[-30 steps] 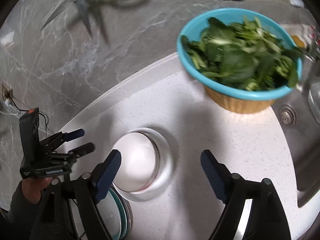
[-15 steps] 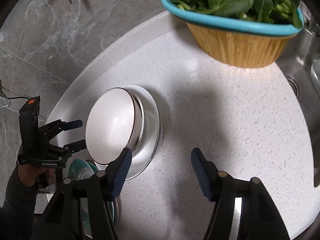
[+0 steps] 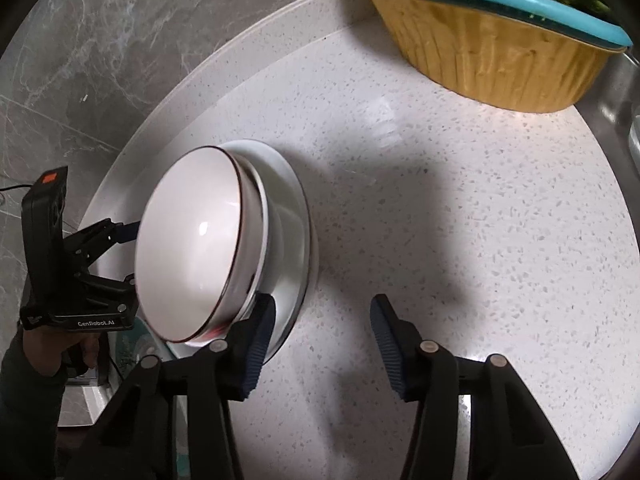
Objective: Organize plates and bowls
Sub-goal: 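Move both grippers to the bowl stack and close them on its rim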
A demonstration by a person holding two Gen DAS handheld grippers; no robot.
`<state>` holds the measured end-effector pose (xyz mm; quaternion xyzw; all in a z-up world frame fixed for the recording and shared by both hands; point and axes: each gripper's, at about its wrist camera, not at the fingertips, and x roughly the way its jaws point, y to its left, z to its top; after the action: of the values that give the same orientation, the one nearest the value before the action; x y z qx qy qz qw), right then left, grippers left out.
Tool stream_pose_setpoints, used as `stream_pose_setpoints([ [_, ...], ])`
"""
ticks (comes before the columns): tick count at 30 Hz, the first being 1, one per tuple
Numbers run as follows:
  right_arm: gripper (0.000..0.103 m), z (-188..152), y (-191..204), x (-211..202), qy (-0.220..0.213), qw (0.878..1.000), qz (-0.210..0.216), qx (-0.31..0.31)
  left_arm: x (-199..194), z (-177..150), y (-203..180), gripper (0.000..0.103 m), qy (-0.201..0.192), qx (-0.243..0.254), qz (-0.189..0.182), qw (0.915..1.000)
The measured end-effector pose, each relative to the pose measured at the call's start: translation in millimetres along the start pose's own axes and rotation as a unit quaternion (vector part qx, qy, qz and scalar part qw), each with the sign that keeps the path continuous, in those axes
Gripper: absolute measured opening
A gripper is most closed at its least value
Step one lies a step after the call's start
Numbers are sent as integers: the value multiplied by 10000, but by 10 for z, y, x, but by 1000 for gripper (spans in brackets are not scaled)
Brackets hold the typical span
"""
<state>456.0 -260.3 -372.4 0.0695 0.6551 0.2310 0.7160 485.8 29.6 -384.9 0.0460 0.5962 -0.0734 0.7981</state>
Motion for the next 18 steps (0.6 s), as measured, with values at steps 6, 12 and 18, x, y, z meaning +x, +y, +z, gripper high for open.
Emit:
stream_pose_setpoints([
  [6,52,17,-46,59,-39,9999,21,119,144,47,12,79,40,-181,-128,9997],
  [12,49,68,-45,191,-79,9997,144,171,177,70,-70,37,-214,-145,-475,9985],
  [18,25,113,42,259,-183,9993,327,61,211,143,-164,16,-316,-44,-657,9973],
])
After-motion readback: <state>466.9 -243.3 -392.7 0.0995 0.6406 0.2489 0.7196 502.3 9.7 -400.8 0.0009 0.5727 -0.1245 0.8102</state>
